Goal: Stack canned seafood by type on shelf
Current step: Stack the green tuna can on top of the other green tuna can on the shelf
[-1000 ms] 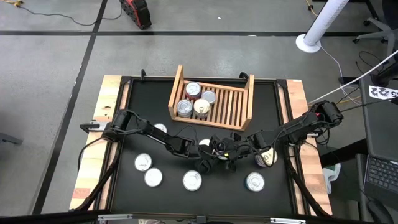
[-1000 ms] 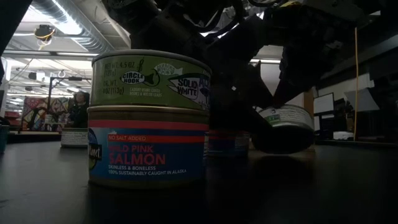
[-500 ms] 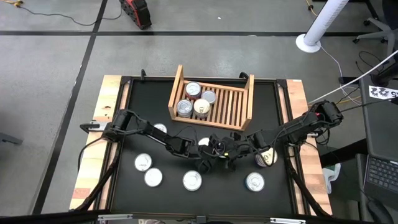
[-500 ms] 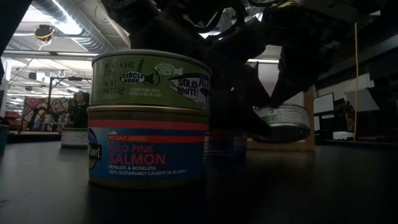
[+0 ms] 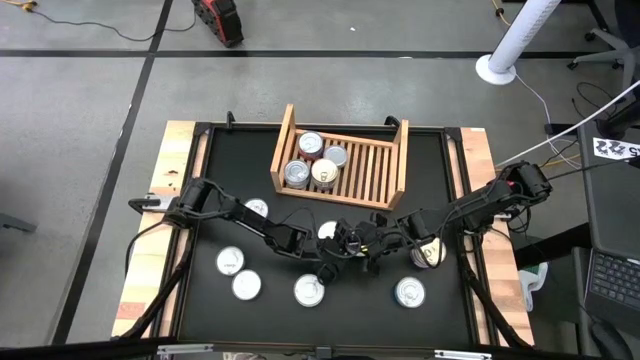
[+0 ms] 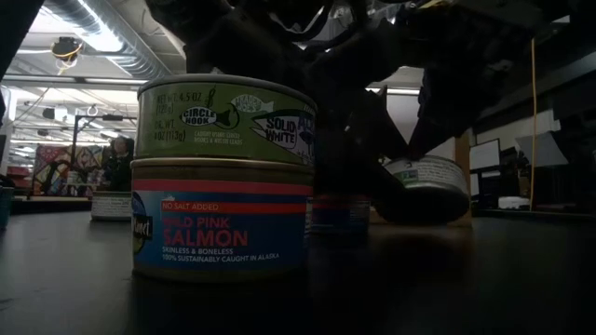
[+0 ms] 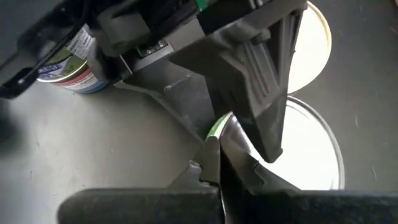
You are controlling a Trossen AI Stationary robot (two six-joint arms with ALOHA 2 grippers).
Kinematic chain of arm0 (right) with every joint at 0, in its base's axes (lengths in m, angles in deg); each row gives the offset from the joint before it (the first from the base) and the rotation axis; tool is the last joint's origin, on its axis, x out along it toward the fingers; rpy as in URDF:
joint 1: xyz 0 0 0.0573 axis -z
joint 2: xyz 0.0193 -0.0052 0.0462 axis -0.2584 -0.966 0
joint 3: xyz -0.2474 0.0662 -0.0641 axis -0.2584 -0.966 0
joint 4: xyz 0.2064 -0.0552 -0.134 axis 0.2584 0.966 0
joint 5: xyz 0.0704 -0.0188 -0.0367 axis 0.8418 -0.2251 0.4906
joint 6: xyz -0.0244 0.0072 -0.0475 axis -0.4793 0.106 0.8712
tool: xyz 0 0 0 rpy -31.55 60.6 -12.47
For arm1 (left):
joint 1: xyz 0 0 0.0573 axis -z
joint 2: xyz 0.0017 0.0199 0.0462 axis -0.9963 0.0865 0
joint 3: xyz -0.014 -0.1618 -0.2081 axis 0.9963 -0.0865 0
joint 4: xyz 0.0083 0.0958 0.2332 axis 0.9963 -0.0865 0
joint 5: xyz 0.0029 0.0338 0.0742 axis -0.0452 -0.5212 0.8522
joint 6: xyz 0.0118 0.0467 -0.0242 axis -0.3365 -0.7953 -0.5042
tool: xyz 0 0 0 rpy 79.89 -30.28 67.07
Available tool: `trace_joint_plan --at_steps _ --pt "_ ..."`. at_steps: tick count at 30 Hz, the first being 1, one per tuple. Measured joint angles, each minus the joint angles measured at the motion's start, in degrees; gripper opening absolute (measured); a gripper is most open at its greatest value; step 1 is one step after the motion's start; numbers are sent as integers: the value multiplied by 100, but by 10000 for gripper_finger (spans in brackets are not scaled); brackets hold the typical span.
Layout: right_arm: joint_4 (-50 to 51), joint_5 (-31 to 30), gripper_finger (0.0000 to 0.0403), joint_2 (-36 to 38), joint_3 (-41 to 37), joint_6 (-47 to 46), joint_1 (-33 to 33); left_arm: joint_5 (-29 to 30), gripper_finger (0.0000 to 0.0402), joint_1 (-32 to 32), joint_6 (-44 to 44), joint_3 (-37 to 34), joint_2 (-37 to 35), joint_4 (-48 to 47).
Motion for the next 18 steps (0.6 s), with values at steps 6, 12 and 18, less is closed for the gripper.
trace_joint_plan --at_steps 6,12,18 --pt "4 21 0 0 0 -21 -2 150 239 26 4 0 1 -3" --pt "7 21 0 0 0 -21 -2 172 239 26 4 0 1 -3" --pt "15 25 0 0 0 -21 -2 229 239 88 -45 0 1 1"
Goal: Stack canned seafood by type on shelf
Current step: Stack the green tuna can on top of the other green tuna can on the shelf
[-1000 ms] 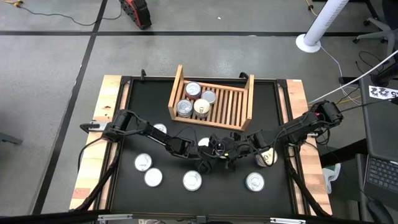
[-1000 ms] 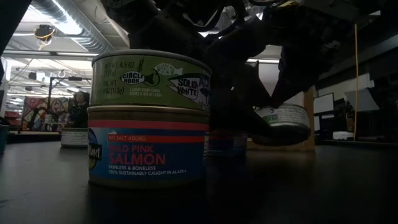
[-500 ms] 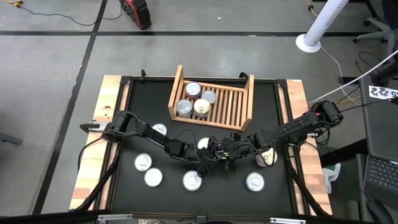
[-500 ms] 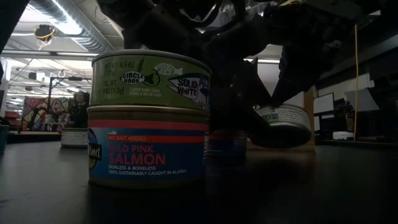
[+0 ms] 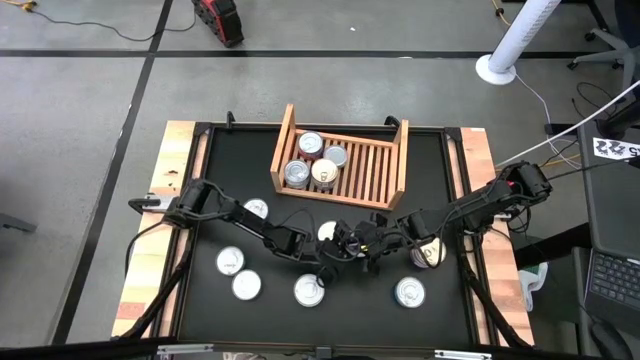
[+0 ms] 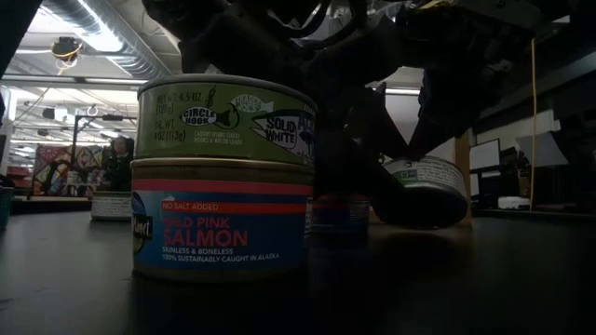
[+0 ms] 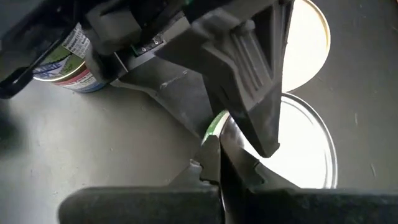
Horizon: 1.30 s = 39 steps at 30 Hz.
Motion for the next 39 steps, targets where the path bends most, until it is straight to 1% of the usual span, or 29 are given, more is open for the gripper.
trace_joint_plan --at_steps 5,7,15,19,22,28,30,33,39 --pt "1 0 0 0 0 0 0 221 238 63 -110 0 0 2" --pt "1 -1 0 0 0 0 0 232 231 61 -113 -2 0 -4" --pt "3 -2 0 4 0 0 0 238 165 60 -140 -10 2 -38" --pt "5 -2 0 4 0 0 -1 238 143 60 -292 -11 4 -35" --pt "5 -2 0 4 0 0 -2 243 139 60 -296 -11 4 -31" --pt "3 18 5 4 0 2 -2 245 145 60 -296 -11 4 -24" --pt "1 39 13 4 0 2 -2 245 144 60 -296 -11 4 -12" --pt "-19 141 38 4 2 2 0 243 141 60 -295 -11 4 0" --pt "-45 259 115 3 7 3 0 261 143 56 -294 -11 4 3"
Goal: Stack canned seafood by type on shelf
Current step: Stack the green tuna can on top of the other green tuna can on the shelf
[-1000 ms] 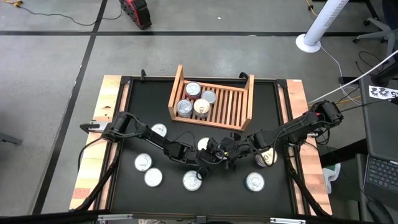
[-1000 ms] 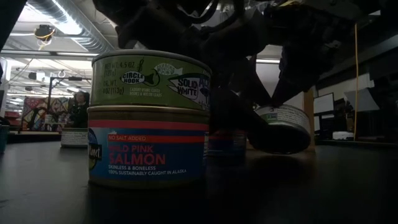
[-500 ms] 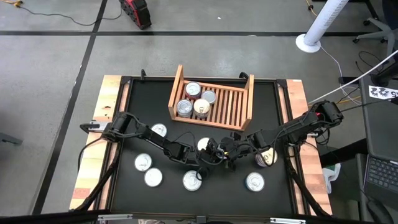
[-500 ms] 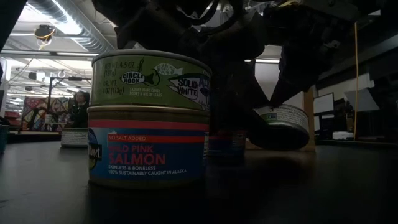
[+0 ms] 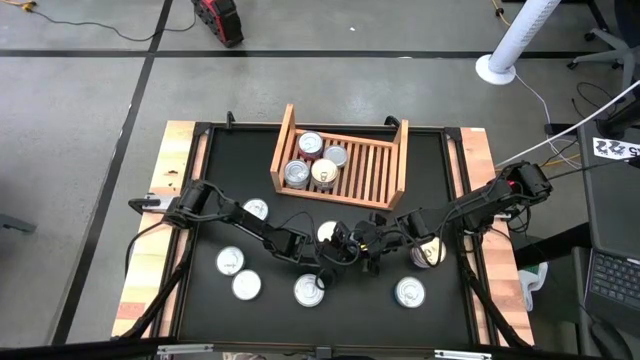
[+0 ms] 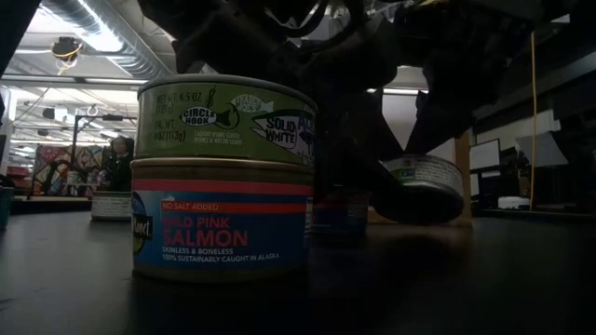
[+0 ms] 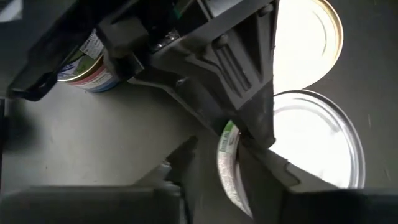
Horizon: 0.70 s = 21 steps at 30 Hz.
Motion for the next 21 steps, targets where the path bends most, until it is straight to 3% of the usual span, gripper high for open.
trace_joint_plan --at_steps 7,21 --pt "80 38 161 231 -2 198 -2 53 143 -7 3 10 -2 84" --pt "450 -576 168 1696 -2 588 -2 67 146 -17 251 21 -31 249"
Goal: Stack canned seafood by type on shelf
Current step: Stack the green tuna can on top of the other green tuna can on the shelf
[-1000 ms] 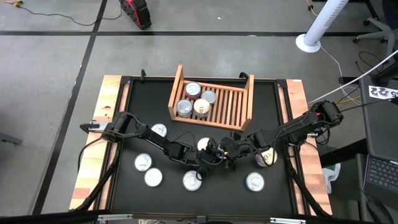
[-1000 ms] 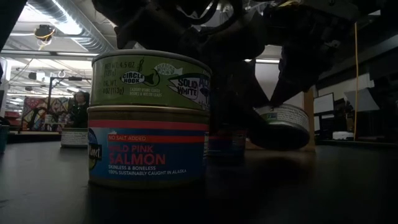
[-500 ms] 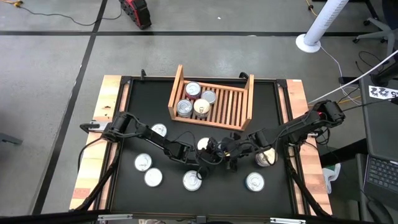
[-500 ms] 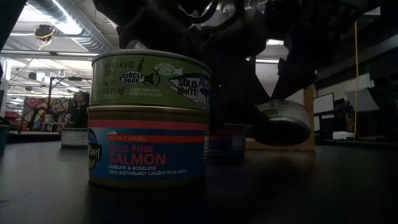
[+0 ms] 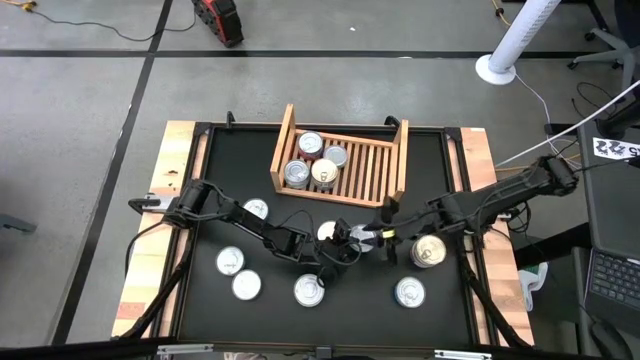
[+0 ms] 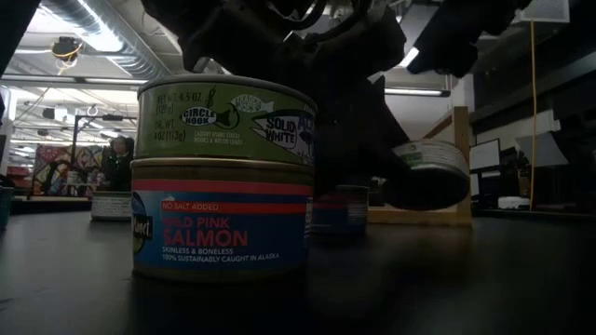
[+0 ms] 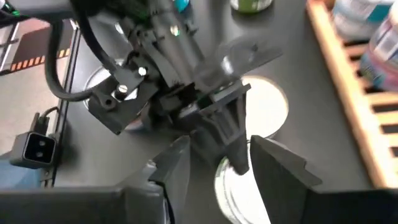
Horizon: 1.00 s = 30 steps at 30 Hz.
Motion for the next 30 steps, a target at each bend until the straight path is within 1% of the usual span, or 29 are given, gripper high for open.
trace_joint_plan --at_steps 9,14,21,24,30 --pt "31 -606 168 657 0 570 0 256 147 -18 -46 104 -24 146" --pt "48 -870 168 817 0 1256 0 471 148 -51 -48 205 -24 155" --pt "74 -889 168 823 0 2172 0 850 148 -64 -46 265 -34 192" --pt "74 -891 168 821 0 2466 0 982 148 -65 106 265 -58 201" --pt "75 -891 168 821 0 2777 0 1191 148 -89 450 269 -140 229"
